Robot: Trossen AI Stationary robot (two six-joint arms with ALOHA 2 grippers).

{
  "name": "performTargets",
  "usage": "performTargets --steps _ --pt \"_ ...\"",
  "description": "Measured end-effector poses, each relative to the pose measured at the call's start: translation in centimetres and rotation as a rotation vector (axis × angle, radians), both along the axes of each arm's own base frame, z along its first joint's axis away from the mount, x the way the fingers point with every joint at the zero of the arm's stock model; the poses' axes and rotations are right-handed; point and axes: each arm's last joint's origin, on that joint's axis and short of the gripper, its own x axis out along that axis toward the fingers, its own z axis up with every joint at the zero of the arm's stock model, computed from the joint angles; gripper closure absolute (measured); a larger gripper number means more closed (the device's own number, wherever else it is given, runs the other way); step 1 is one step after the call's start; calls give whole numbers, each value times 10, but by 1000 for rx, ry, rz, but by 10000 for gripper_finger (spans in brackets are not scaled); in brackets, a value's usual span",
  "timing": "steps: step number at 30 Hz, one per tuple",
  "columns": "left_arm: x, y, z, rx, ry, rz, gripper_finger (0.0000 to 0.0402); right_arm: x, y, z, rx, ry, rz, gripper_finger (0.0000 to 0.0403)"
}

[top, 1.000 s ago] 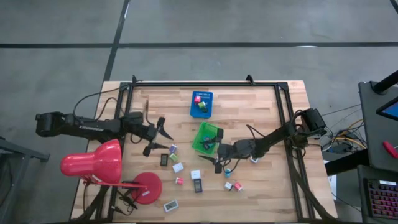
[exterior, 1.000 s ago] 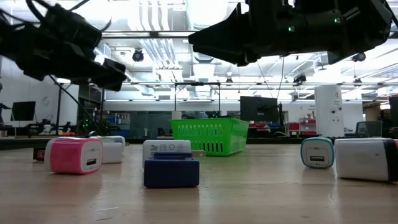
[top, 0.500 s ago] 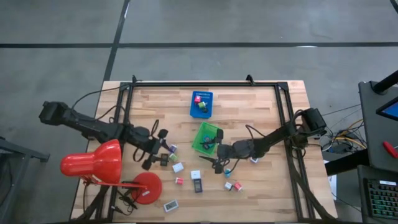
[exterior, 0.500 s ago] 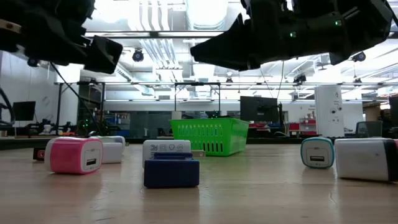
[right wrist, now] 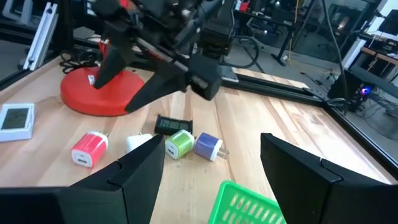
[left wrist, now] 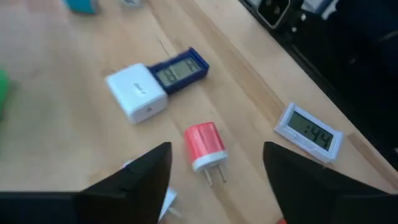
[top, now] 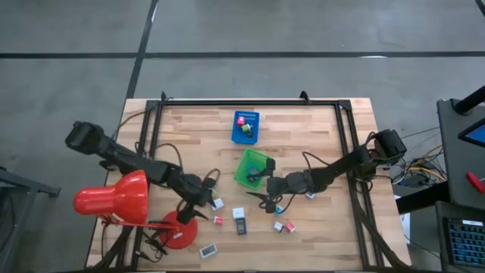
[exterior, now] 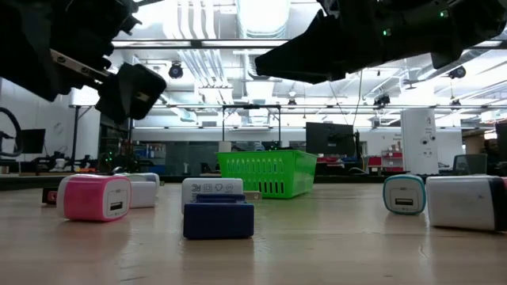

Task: Pick & Place Office items
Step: Put the left small red charger adapter into the blue bin

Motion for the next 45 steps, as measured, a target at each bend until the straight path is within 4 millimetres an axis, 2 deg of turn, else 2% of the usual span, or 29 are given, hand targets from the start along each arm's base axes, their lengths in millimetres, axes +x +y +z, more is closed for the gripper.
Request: performTargets --steps 6,10,14,31,45 --pt "27 -15 1 48 136 -22 63 -6 3 0 -1 3 15 145" --pt "40 -25 1 116 169 -2 40 -13 5 -1 -4 9 17 145" --pt "46 -32 0 197 205 18 41 -19 6 -4 -18 19 -11 145" --pt "59 -65 -24 226 292 93 44 -24 13 -4 -35 15 -32 145" --pt "57 -65 -32 271 316 211 55 -25 17 -4 -30 7 -19 145"
